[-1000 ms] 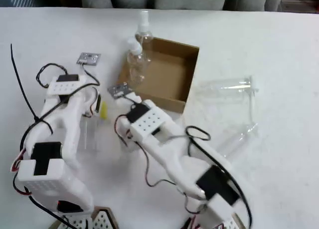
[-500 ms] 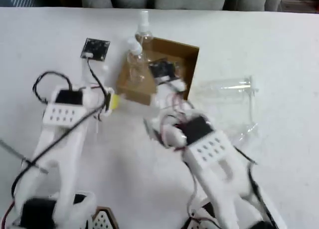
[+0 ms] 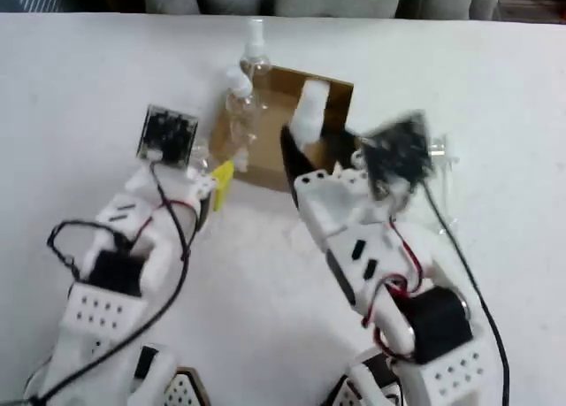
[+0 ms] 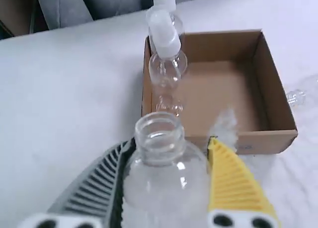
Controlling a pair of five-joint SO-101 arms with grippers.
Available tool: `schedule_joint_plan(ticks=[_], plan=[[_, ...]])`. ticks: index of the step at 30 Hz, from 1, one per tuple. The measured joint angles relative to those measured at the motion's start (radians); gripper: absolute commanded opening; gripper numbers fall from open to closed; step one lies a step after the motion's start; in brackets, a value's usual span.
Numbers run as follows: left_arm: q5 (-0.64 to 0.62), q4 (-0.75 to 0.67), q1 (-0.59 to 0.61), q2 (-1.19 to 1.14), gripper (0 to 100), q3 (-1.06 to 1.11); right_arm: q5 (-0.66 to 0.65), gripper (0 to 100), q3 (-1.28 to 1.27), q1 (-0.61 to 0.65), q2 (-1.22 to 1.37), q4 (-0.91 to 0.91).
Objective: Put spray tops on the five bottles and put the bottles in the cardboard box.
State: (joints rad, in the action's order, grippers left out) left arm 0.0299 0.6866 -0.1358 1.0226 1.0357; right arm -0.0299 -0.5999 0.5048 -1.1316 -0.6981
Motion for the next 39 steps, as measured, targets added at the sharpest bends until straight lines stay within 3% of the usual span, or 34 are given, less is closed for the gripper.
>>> schedule_joint_plan(ticks=[9, 17, 22, 30, 39], plan=[[0.000, 0.000, -0.083, 0.420, 2, 0.207, 0.000, 1.6, 0.000, 0.025, -0.020, 0.377], [-0.002, 0.002, -0.163, 0.775, 2, 0.354, 0.000, 1.6, 0.000, 0.183, -0.020, 0.390], [-0.002, 0.035, -0.186, 0.795, 2, 0.364, 0.000, 1.6, 0.000, 0.209, 0.025, 0.327], [-0.002, 0.054, -0.195, 0.795, 2, 0.364, 0.000, 1.6, 0.000, 0.206, 0.150, 0.384], [-0.002, 0.071, -0.195, 0.795, 2, 0.364, -0.109, 1.6, 0.000, 0.184, 0.221, 0.393]])
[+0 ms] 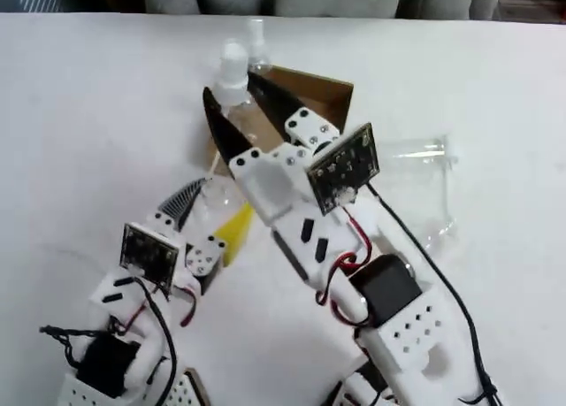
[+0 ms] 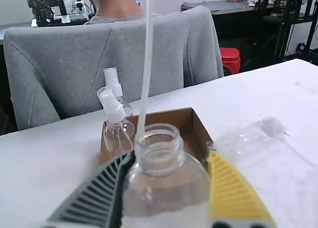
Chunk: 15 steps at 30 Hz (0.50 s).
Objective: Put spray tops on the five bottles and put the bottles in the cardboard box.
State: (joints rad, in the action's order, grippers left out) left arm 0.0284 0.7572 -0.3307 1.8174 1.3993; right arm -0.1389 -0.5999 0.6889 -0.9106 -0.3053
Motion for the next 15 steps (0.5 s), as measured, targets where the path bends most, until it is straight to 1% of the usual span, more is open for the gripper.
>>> schedule_joint_plan(ticks=[4, 7, 15], plan=[[0.000, 0.000, 0.000, 0.000, 2, 0.037, -0.006, 1.6, 0.000, 0.002, 0.000, 0.000], [0.040, -0.006, 0.000, 0.000, 2, 0.061, -0.006, 1.6, 0.000, 0.002, -0.014, 0.000], [0.058, -0.011, 0.000, 0.000, 2, 0.068, -0.006, 1.6, 0.000, 0.002, -0.026, 0.000]])
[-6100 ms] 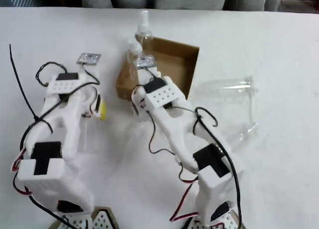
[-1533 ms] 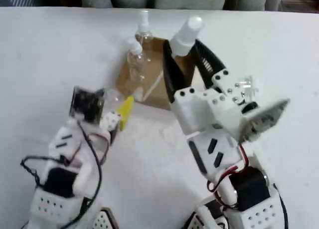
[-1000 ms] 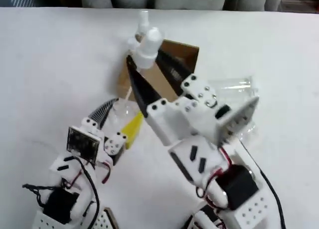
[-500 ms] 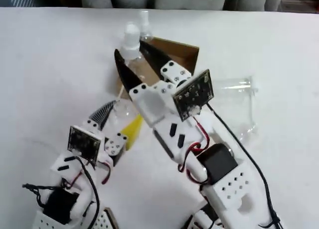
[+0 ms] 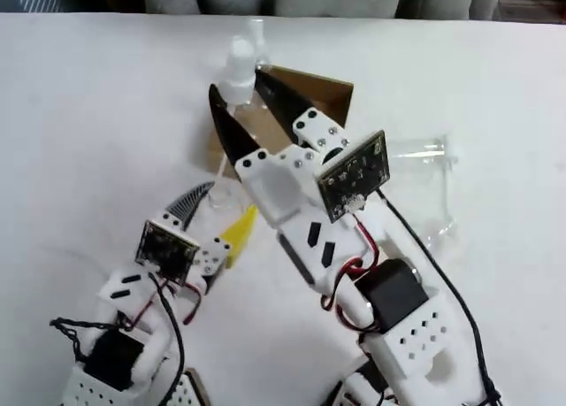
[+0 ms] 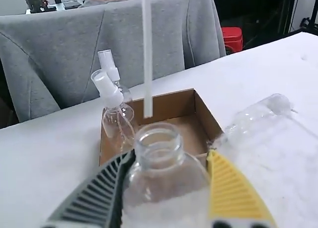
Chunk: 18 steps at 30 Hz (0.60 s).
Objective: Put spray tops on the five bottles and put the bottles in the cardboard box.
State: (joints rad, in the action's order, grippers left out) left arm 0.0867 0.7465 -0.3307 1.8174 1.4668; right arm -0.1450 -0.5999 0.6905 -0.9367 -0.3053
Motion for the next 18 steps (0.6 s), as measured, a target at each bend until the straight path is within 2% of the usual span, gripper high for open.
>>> schedule_joint_plan(ticks=[7, 18], plan=[[0.000, 0.000, 0.000, 0.000, 2, 0.000, 0.000, 1.6, 0.000, -0.002, 0.000, -0.061], [0.000, 0.000, 0.000, 0.000, 2, 0.000, 0.000, 1.6, -0.118, 0.000, 0.000, -0.063]])
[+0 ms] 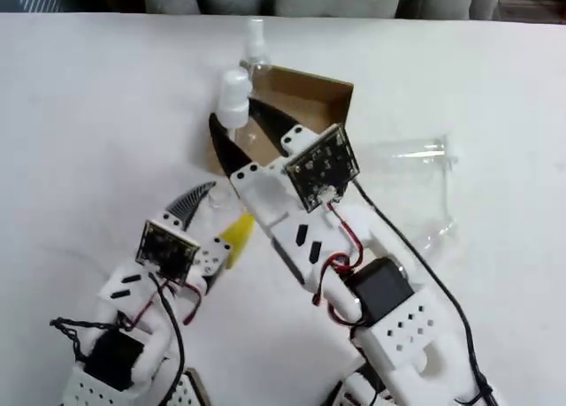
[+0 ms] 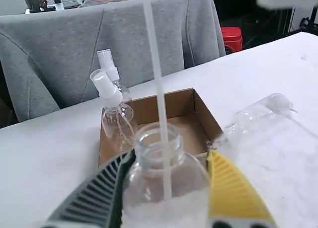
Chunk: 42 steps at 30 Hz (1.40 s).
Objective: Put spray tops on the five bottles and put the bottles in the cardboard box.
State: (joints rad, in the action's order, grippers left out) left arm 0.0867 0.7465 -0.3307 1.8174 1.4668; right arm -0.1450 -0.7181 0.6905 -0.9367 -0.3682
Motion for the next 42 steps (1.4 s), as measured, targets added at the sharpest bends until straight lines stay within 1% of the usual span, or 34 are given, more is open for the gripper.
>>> schedule_joint_plan(ticks=[3, 8, 14, 16, 20, 22, 29, 33, 36, 42], plan=[[0.000, 0.000, -0.002, 0.000, 2, 0.000, 0.000, 1.6, -0.028, 0.012, -0.009, 0.000], [0.000, 0.000, 0.000, 0.000, 2, 0.000, 0.000, 1.8, -0.106, 0.080, -0.081, -0.003], [0.000, 0.000, 0.000, 0.000, 2, 0.000, 0.000, 2.3, -0.193, 0.083, -0.110, -0.003], [0.000, 0.000, 0.000, 0.000, 2, 0.000, 0.000, 6.0, -0.204, 0.084, -0.110, -0.003], [0.000, 0.000, -0.003, 0.000, 2, 0.000, 0.000, 16.6, -0.204, 0.089, -0.110, -0.060], [0.002, 0.000, -0.005, 0.000, 2, 0.000, 0.000, 18.5, -0.204, 0.086, -0.123, -0.084], [0.003, -0.002, -0.002, 0.000, 2, 0.025, 0.000, 18.3, -0.204, 0.084, -0.245, -0.160], [0.003, -0.002, 0.000, 0.000, 2, 0.025, 0.000, 18.3, -0.147, 0.083, -0.298, -0.273], [0.003, -0.002, 0.000, 0.000, 2, 0.025, 0.035, 18.3, -0.109, 0.092, -0.304, -0.358], [0.003, -0.002, 0.000, 0.000, 2, 0.025, 0.077, 18.3, -0.107, 0.092, -0.241, -0.373]])
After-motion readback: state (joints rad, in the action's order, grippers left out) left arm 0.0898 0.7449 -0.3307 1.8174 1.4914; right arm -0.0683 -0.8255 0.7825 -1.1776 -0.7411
